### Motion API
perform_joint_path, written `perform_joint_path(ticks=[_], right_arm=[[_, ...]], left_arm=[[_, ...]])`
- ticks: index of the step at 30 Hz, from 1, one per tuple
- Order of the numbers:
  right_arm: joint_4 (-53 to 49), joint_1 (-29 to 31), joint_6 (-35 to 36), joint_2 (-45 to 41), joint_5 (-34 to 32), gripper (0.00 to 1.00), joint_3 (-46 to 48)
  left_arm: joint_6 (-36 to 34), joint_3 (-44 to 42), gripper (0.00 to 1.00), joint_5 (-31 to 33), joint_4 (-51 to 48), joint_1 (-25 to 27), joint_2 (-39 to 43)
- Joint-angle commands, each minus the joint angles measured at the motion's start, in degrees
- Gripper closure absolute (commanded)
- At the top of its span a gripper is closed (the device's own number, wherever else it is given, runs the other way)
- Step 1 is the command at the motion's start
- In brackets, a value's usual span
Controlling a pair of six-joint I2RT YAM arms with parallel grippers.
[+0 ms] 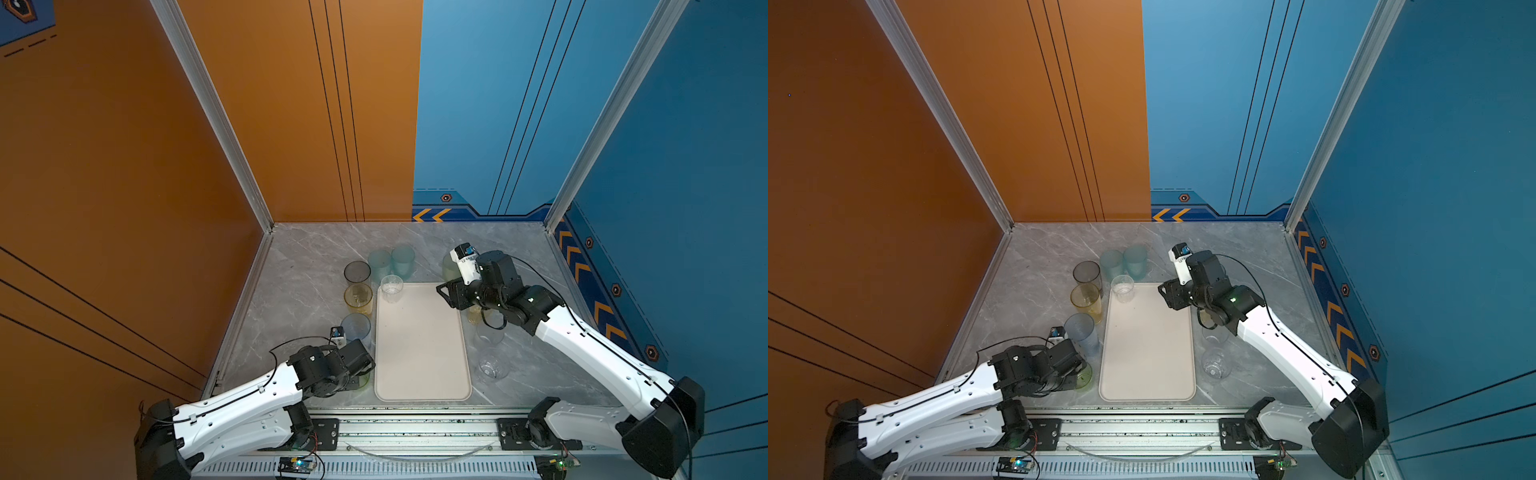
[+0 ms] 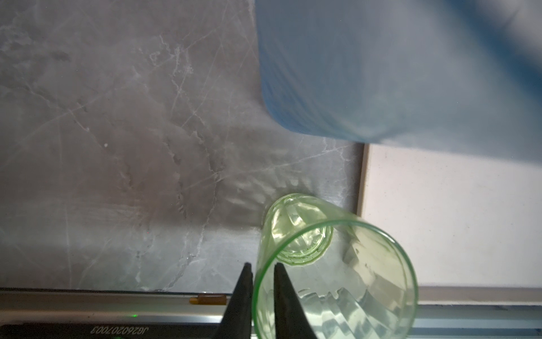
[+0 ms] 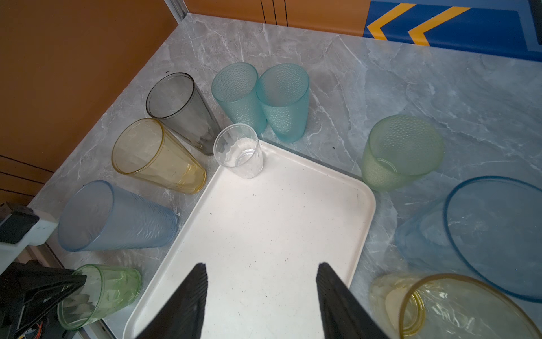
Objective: Place the glasses into the tray
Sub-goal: 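Lower the left gripper onto the green cup near the tray's near corner and close, then lift the green cup with the left gripper and carry it over the tray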
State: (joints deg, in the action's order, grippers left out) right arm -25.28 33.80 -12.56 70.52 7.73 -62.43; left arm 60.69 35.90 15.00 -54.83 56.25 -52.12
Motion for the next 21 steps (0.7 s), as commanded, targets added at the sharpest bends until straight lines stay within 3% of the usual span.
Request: perform_joint_path(ticks=[1, 7, 21], right_arm=[[0.05, 0.43, -0.89, 0.85, -0.17, 0.42, 0.46], [0.05, 0.39, -1.05, 0.77, -0.25, 0.42, 0.58], [-0.56, 0.36, -0.93, 0.14, -1.54, 0.42, 0.68]], left_arm=[[-1.49, -0.48, 0.86, -0.99, -0.39, -0.61, -0.57], [-3.56, 0.36, 0.92, -2.4, -0.41, -0.46, -1.87], [-9.84, 5.24, 0.95, -7.13, -0.54, 1.83, -4.92]])
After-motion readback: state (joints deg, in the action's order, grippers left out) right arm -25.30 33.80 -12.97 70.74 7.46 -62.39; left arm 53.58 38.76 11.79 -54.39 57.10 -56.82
